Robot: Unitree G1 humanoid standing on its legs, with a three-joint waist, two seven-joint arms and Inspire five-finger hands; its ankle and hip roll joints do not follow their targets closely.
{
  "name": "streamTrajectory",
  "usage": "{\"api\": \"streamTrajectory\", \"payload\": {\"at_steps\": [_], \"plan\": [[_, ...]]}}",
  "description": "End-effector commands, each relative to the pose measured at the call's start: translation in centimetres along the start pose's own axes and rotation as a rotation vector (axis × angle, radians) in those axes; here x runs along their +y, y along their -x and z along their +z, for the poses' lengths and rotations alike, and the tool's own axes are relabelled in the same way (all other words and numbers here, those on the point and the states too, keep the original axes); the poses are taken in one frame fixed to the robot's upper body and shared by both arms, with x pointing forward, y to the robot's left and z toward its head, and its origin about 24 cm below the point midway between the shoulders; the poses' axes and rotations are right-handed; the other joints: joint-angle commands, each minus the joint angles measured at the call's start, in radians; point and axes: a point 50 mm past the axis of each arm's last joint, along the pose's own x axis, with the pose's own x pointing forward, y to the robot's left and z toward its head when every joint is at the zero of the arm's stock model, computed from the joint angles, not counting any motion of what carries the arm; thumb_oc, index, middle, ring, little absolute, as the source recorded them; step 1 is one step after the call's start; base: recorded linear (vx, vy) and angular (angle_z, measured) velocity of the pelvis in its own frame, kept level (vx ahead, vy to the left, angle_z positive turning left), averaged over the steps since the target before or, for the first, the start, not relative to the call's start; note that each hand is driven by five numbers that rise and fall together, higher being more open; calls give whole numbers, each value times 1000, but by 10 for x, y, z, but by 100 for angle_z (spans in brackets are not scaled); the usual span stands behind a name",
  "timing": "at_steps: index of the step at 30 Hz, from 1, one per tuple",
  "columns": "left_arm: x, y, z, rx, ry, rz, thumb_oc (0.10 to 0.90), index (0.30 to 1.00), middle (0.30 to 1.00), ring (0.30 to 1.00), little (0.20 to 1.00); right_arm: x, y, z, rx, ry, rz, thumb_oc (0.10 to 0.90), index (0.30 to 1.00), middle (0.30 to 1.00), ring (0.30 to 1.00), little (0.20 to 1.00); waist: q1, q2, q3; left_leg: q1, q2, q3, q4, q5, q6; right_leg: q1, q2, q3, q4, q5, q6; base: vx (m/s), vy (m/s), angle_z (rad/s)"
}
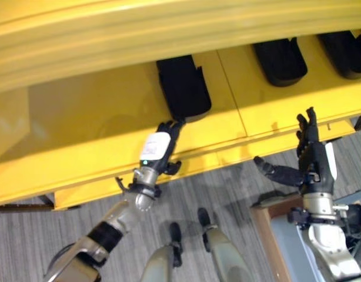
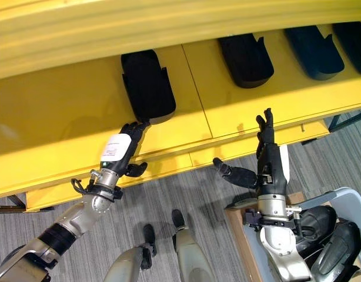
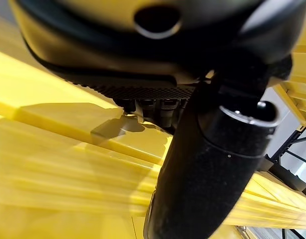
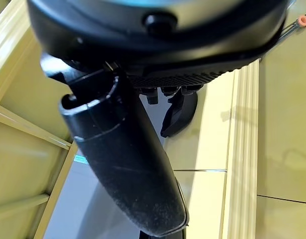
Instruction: Move parts from the plastic box to the shelf.
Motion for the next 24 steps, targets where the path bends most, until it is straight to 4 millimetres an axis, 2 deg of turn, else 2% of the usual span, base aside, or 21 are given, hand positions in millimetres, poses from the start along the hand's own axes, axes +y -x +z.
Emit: {"api": "streamTrajectory", "payload": {"at_steps": [1, 10, 11, 18, 24], "plan": [[4, -9, 18, -79, 71, 39, 900, 1000, 1000, 1000, 1000, -9, -10, 40, -246, -48, -34, 900, 1000, 1000, 1000, 1000, -9, 15, -47, -48, 89, -43, 96, -27, -77, -5, -22, -7, 55, -25, 19, 0, 0, 0], [17, 9, 8, -101, 56, 30, 900, 1000, 1000, 1000, 1000, -12, -11, 45, -276, -34, -43, 900, 1000, 1000, 1000, 1000, 4, 20, -47, -50, 83, -48, 96, -27, -73, -1, -29, -13, 53, -25, 21, 0, 0, 0], [25, 18, 4, -107, 63, 31, 900, 1000, 1000, 1000, 1000, -14, -12, 47, -292, -22, -50, 900, 1000, 1000, 1000, 1000, 12, 23, -45, -50, 81, -51, 97, -28, -71, 1, -32, -14, 52, -24, 23, 0, 0, 0], [50, 38, -4, -124, 49, 49, 900, 1000, 1000, 1000, 1000, -18, -13, 52, -317, 9, -55, 900, 1000, 1000, 1000, 1000, 26, 24, -46, -48, 77, -56, 94, -29, -66, 7, -37, -18, 47, -23, 25, 1, 2, 1], [62, 49, -5, -134, 61, 60, 900, 1000, 1000, 1000, 1000, -23, -16, 57, -348, 85, -72, 900, 1000, 1000, 1000, 1000, 37, 21, -49, -43, 74, -63, 89, -28, -65, 13, -43, -22, 40, -20, 27, 2, 15, 6]]}}
